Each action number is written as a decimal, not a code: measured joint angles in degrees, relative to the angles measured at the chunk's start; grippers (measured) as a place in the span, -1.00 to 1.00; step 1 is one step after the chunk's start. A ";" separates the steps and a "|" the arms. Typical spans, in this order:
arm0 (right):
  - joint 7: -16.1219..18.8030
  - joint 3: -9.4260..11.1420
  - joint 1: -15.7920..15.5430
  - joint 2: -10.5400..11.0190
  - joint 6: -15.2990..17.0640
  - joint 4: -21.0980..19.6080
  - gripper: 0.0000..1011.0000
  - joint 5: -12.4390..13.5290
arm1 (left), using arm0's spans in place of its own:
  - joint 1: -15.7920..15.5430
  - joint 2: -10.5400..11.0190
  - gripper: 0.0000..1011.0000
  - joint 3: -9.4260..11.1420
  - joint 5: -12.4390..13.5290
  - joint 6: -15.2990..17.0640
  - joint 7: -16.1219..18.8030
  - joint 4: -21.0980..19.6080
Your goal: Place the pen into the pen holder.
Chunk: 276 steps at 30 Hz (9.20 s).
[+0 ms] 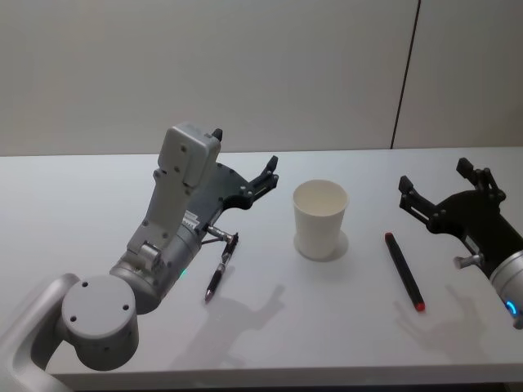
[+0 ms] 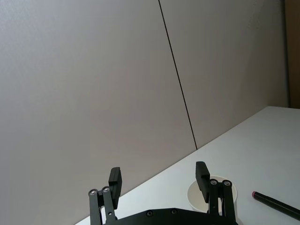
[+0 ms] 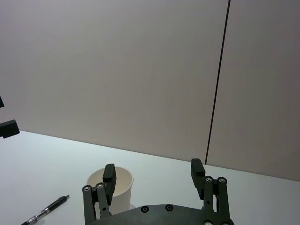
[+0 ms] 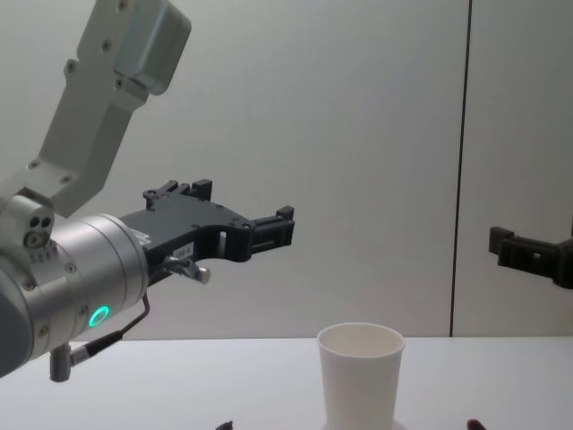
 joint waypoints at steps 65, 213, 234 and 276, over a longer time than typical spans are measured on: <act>-4.06 -0.44 2.92 -2.68 7.59 2.31 0.98 -2.74 | 0.00 0.00 0.99 0.00 0.00 0.00 0.00 0.00; -6.84 -0.51 10.68 -12.08 19.36 19.04 -0.67 -8.36 | 0.00 0.00 0.99 0.00 0.00 0.00 0.00 0.00; -4.07 0.10 9.35 -11.18 2.91 16.44 -0.67 -10.16 | 0.00 0.00 0.99 0.00 0.00 0.00 0.00 0.00; 9.99 -2.51 24.03 -17.63 -34.18 44.64 -0.67 -14.72 | 0.00 0.00 0.99 0.00 0.00 0.00 0.00 0.00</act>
